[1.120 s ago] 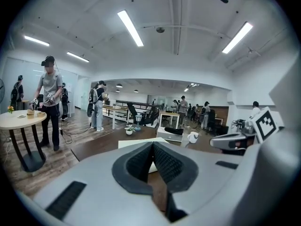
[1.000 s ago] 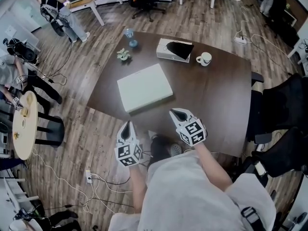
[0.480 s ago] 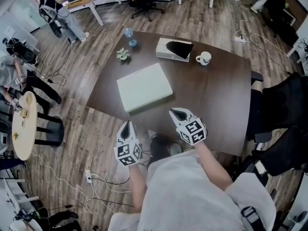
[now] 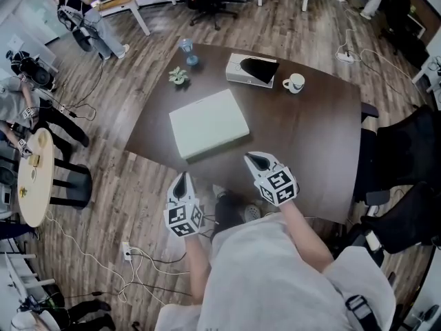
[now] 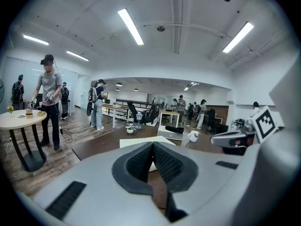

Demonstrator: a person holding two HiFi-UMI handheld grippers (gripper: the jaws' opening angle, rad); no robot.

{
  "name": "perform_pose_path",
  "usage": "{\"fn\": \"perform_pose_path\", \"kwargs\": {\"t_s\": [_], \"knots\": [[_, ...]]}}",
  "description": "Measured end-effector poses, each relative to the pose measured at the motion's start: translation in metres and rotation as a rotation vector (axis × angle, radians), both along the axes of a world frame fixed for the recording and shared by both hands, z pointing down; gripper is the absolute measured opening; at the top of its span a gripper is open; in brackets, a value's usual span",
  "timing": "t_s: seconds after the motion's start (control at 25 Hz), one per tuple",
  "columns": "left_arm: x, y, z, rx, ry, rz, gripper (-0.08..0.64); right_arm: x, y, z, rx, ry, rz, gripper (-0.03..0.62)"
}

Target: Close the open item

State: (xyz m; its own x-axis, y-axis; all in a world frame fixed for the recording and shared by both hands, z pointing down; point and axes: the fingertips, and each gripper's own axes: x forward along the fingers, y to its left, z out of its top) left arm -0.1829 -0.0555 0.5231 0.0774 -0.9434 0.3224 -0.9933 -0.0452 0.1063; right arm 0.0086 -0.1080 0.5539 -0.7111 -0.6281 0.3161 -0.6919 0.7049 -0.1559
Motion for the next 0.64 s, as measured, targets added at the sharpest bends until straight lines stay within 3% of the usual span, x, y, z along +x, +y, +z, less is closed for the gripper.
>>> {"fn": "perform_pose_path", "kwargs": {"t_s": [0.2, 0.64], "knots": [[-0.007, 0.001, 0.000, 0.006, 0.001, -0.026, 0.005, -0.003, 0.001, 0.002, 0.007, 0.013, -0.013, 0.005], [0.004, -0.003, 0.004, -0.034, 0.002, 0.008, 0.005, 0.002, 0.003, 0.004, -0.004, 0.017, -0.004, 0.005]]}}
